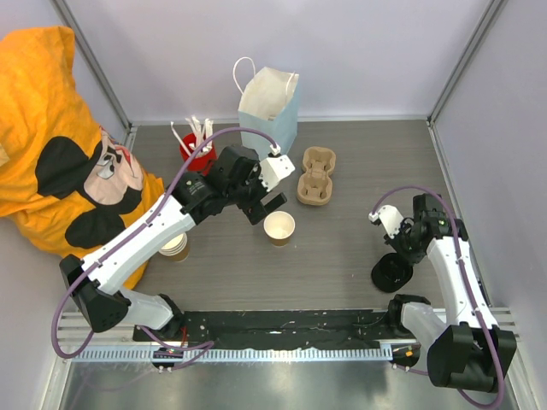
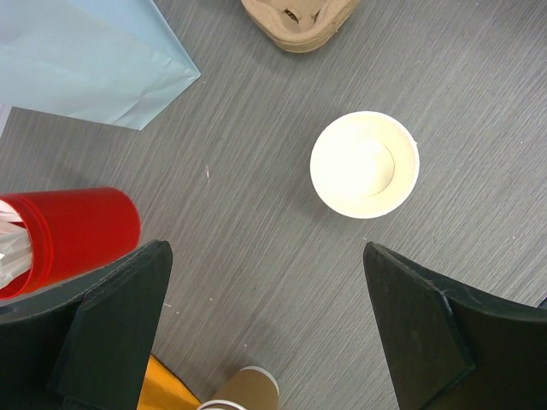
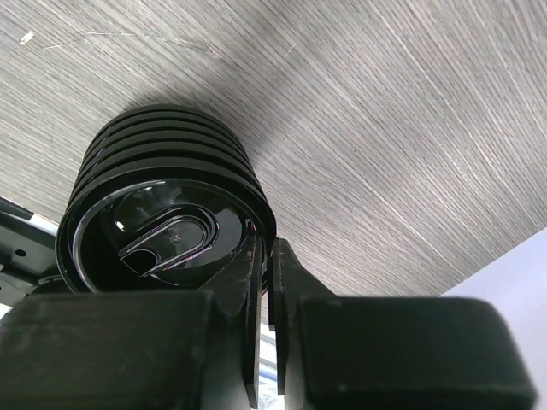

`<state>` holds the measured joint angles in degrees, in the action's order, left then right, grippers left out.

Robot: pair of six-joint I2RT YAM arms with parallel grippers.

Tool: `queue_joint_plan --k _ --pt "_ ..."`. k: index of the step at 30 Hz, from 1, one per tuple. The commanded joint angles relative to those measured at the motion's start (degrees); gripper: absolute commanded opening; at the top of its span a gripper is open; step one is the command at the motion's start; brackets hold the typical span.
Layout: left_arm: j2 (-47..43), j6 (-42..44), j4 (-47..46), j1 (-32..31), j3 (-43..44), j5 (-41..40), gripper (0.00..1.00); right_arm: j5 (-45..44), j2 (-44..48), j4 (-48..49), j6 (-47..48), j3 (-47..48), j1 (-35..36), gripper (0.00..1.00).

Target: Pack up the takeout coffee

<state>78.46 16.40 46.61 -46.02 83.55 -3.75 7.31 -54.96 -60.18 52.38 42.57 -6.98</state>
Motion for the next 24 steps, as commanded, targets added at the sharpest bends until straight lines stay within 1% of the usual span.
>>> queue_joint_plan --k 1,5,6,10,16,19,22,24 --pt "-0.3 -1.0 -0.1 0.3 1.3 1.3 1.00 0.2 1.8 0.5 0.3 2.1 -0.2 0.13" --pt "-0.1 -1.0 -0.1 0.3 1.4 1.3 1.00 0.8 2.2 -0.1 0.3 2.4 -0.2 0.22" --pt "-0.1 -1.0 -0.1 0.3 1.4 1.3 1.00 0.9 2.1 -0.1 0.1 2.3 -0.1 0.29" --pt "-0.1 -1.2 0.1 0.3 1.4 1.3 1.00 1.2 1.4 0.3 0.1 1.6 -0.2 0.32" --pt "-0.1 -1.2 0.0 0.5 1.4 1.3 1.00 1.7 0.6 1.4 -0.1 0.2 -0.2 0.33" --pt "-0.1 -1.1 0.1 0.6 1.4 1.5 1.00 1.8 0.3 1.9 -0.2 -0.3 -0.2 0.28" --pt "-0.1 -1.1 0.1 0.6 1.5 1.5 1.00 1.7 0.2 2.1 -0.3 -0.4 -0.2 0.16" --pt "-0.1 -1.3 0.1 0.5 1.7 1.6 1.00 1.6 0.6 2.0 -0.7 0.1 -0.2 0.11"
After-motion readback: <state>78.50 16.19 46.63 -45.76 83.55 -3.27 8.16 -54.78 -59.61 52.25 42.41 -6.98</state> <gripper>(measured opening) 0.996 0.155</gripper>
